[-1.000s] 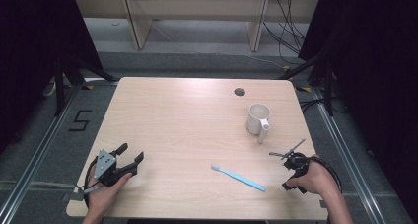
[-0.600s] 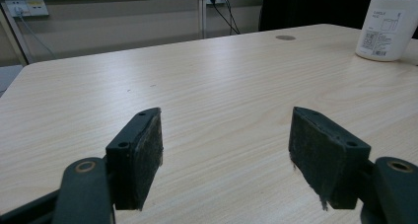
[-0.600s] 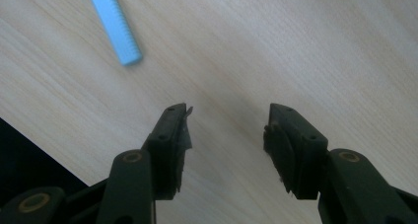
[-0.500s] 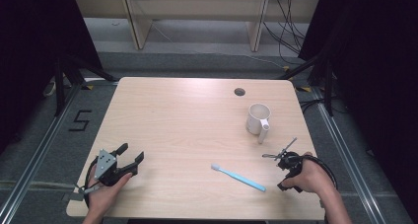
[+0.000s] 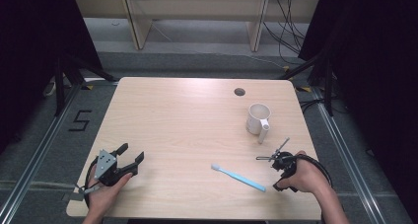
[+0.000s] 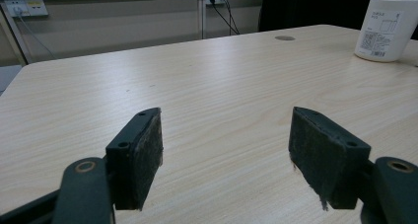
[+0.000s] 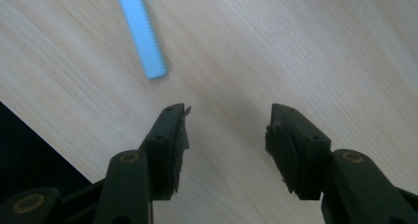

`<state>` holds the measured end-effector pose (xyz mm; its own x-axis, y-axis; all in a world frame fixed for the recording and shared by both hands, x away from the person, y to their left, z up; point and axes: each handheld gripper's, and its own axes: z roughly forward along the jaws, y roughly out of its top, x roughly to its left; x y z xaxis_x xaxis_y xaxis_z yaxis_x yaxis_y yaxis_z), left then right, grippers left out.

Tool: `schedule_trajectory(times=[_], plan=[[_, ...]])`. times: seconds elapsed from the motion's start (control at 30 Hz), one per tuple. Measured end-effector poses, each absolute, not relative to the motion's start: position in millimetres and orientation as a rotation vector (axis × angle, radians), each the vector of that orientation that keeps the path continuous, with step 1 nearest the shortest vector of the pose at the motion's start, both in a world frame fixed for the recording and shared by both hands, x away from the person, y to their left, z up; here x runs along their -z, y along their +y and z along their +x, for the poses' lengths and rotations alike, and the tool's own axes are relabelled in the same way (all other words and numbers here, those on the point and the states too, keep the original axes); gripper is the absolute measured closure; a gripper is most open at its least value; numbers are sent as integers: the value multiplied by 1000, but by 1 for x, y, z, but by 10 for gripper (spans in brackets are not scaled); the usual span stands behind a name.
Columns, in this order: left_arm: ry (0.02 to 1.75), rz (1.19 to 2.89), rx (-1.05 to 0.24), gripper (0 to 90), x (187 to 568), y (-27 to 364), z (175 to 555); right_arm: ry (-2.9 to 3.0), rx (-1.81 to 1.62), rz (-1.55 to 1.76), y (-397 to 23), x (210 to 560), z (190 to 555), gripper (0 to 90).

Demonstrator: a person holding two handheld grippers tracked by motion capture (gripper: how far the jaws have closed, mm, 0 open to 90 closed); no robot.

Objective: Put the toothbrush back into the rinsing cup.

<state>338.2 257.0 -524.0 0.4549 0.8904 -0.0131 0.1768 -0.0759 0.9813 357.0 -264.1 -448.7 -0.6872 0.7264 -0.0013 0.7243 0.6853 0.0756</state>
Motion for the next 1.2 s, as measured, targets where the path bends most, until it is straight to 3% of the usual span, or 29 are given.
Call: schedule_trajectory(times=[0.4,1.2], plan=[[966,1558,-773,284,524,258,338,2910,-89,1036,-256,454,363,483],[964,1552,-773,284,524,258,338,2950,-76,1021,-232,457,365,468]])
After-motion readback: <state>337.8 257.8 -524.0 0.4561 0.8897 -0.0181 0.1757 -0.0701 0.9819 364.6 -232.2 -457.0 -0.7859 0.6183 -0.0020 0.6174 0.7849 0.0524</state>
